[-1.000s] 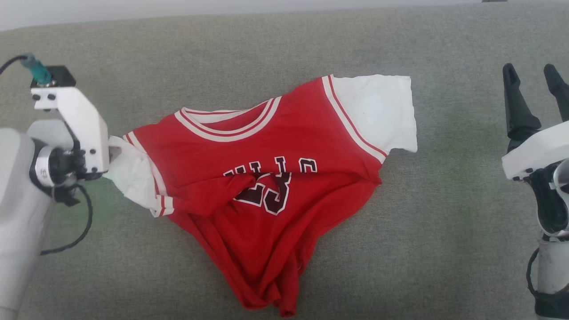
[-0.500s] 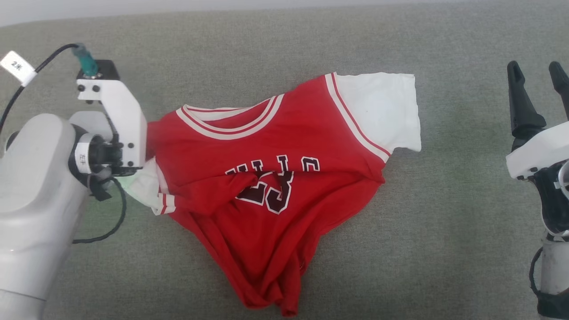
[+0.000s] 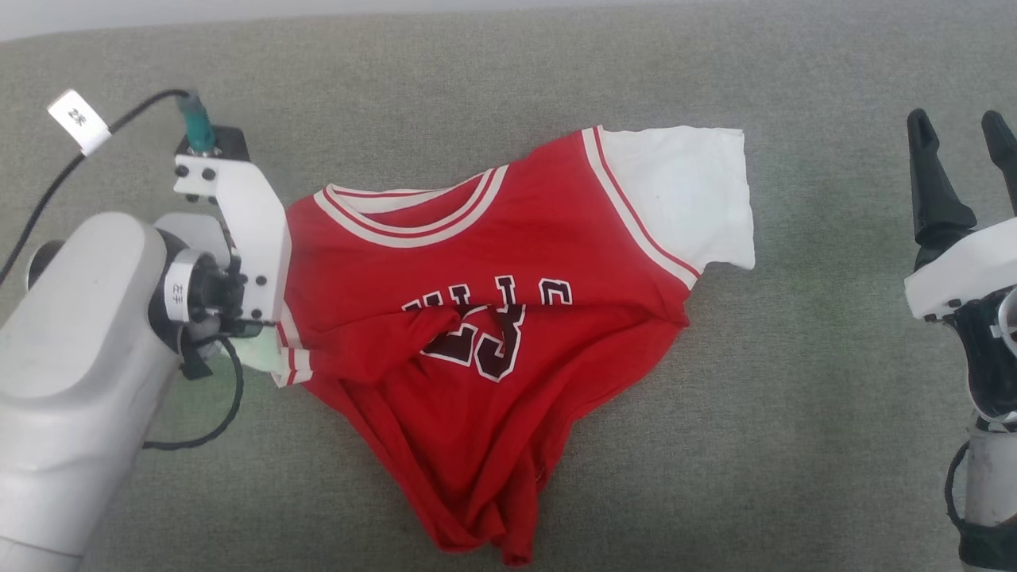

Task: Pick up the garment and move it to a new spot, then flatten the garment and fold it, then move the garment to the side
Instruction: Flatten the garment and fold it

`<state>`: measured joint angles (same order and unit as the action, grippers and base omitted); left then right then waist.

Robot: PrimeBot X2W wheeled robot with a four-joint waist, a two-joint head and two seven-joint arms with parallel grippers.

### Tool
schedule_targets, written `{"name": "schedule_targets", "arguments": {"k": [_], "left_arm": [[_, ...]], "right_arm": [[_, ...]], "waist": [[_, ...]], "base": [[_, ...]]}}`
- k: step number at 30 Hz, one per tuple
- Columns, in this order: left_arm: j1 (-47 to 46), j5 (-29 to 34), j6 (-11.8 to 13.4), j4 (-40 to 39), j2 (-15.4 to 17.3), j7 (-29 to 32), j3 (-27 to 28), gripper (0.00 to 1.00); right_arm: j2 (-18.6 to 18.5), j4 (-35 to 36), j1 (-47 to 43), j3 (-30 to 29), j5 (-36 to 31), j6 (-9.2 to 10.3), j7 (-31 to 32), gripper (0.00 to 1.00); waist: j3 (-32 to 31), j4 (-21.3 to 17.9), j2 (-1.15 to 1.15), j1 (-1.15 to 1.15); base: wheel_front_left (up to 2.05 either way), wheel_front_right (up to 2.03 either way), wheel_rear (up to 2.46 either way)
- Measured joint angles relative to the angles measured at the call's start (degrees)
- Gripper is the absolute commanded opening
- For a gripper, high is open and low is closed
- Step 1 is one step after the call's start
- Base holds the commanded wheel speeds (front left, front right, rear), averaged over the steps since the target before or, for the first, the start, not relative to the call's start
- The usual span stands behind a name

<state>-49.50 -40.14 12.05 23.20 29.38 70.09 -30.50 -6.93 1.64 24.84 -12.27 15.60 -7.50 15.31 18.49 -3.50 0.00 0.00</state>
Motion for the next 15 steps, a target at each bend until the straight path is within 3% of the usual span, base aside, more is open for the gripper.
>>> {"name": "schedule_targets", "arguments": {"k": [1, 2, 8, 15], "left_arm": [[0.4, 0.1, 0.2, -0.4, 0.2, 0.2, -0.3, 0.35], [0.7, 0.3, 0.0, -0.7, 0.4, 0.5, -0.6, 0.01], [1.5, -0.2, 0.1, -2.6, 0.7, -0.6, 0.3, 0.00], [5.7, -2.0, 3.1, -5.8, 3.4, -2.7, 3.7, 0.00]], "right_arm": [[0.0, 0.0, 0.0, 0.0, 0.1, 0.00, 0.0, 1.00], [0.0, 0.0, 0.0, 0.0, 0.1, 0.00, 0.0, 1.00], [0.0, -0.1, 0.0, -0.1, 0.3, 0.00, -0.1, 1.00], [0.0, -0.2, -0.3, -0.9, 0.2, 0.00, -0.2, 1.00]], "waist": [[0.0, 0.0, 0.00, 0.00], [0.1, 0.0, 0.00, 0.00], [0.2, 0.3, 0.00, 0.00], [-0.8, 1.2, 0.00, 0.00]], "base": [[0.00, 0.00, 0.00], [0.00, 0.00, 0.00], [0.00, 0.00, 0.00], [0.00, 0.00, 0.00]]}}
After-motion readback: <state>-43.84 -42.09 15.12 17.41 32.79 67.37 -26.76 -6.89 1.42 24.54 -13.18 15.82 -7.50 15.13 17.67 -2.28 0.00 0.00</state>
